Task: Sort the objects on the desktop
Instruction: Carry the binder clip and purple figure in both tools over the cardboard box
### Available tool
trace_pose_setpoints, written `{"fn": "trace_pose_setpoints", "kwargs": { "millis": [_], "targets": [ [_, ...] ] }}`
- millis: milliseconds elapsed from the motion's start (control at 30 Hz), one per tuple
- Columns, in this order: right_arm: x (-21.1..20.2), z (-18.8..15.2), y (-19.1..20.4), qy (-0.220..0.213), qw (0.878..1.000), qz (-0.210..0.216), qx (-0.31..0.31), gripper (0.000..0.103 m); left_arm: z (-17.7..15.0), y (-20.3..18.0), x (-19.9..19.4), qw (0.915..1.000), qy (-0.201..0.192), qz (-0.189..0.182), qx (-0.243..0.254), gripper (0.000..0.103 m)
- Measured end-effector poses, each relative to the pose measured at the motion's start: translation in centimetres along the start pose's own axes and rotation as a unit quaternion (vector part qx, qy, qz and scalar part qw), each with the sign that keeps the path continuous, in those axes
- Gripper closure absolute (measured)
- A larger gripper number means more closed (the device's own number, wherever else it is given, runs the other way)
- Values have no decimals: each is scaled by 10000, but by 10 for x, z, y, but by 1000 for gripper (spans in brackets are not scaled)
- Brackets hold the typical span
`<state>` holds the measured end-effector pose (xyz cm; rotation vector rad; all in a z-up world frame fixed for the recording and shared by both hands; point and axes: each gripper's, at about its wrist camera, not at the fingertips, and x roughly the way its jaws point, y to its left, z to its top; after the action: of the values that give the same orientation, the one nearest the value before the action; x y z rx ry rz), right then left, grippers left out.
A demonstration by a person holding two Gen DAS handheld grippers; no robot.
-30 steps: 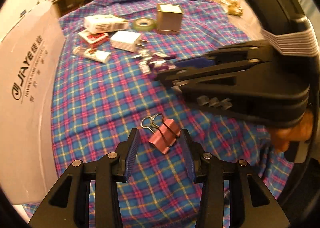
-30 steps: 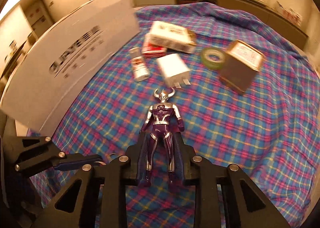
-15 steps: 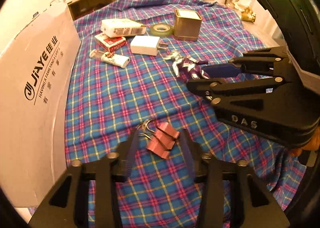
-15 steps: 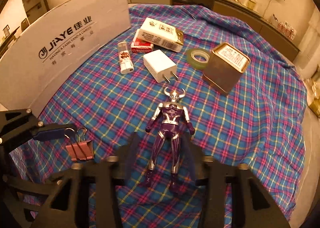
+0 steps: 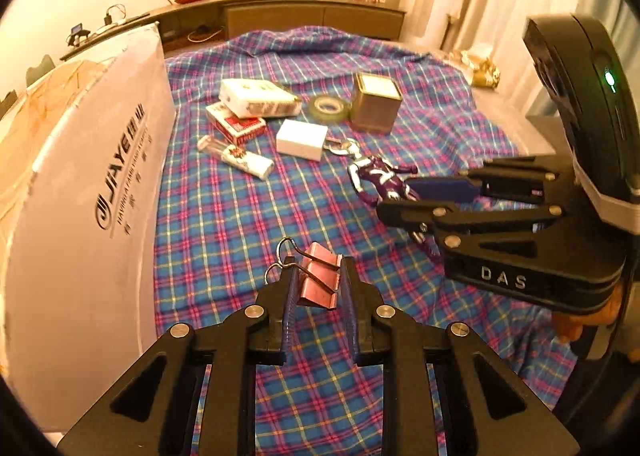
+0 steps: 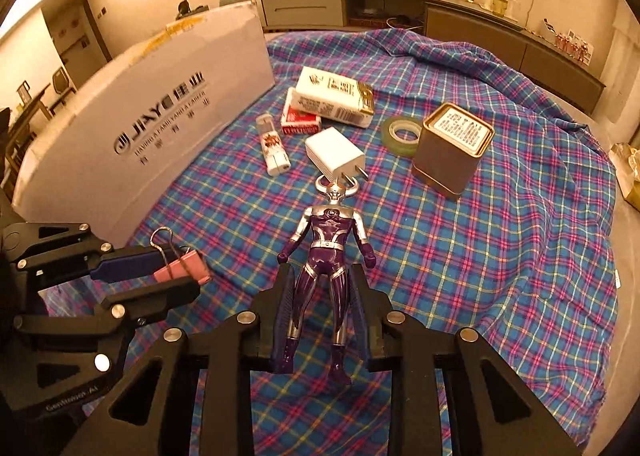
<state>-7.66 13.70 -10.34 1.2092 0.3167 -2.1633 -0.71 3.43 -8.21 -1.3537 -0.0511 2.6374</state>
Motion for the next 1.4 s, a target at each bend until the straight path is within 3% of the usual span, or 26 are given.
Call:
{"fn": "trace_pose_setpoints", "kwargs": {
  "millis": [433, 1000, 1400],
  "targets": [
    [-23, 5, 10, -283, 9994, 183, 32, 74, 17, 7, -25, 9994, -308, -45, -164, 82],
    [-52, 14, 42, -466, 9988, -64, -109, 74, 32, 28, -71, 9957, -803, -125, -441, 82],
    [-82, 40, 76, -594, 9975, -141, -358, 74, 38, 50, -106, 9900, -1180, -277, -723, 82]
  ]
}}
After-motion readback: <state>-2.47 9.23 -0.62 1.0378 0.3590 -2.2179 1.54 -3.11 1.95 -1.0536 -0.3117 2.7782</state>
